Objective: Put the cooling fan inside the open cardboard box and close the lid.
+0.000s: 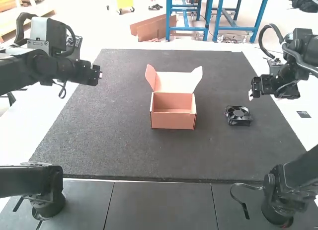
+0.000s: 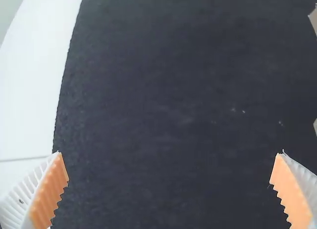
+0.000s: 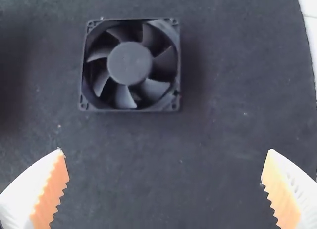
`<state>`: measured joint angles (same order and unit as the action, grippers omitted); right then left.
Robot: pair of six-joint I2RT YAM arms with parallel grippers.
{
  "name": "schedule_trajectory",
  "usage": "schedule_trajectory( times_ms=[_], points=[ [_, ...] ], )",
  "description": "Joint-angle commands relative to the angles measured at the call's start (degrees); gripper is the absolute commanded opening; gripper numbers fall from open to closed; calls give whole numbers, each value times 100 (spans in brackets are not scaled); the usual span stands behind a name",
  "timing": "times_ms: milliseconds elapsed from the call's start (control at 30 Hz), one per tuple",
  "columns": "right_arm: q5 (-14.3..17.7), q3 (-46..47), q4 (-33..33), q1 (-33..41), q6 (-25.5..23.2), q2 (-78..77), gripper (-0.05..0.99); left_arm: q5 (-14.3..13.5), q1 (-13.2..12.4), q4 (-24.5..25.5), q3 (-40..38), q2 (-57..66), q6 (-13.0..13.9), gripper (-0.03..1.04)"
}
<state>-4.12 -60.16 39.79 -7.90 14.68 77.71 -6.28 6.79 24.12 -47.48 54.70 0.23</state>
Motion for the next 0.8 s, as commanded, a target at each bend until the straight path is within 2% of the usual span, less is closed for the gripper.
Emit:
schedule_trajectory(
  times_ms=[0,167,300,633,767],
  points=[
    [-159,-382,11,-106,237,420,90,-92,24,-56,-235,-20,21,97],
    [-203,-672,2,-388,229,1088,90,-92,7,-48,-217,-12,-93,97],
    [-203,-883,-33,-511,-97,1633,90,-92,-2,-21,-253,32,-111,97],
    [-177,-1296,-235,-449,-53,2547,90,-84,-2,23,-288,67,-208,97],
    [140,-1323,-560,-414,-26,2820,90,-84,-2,14,-288,67,-208,97]
  ],
)
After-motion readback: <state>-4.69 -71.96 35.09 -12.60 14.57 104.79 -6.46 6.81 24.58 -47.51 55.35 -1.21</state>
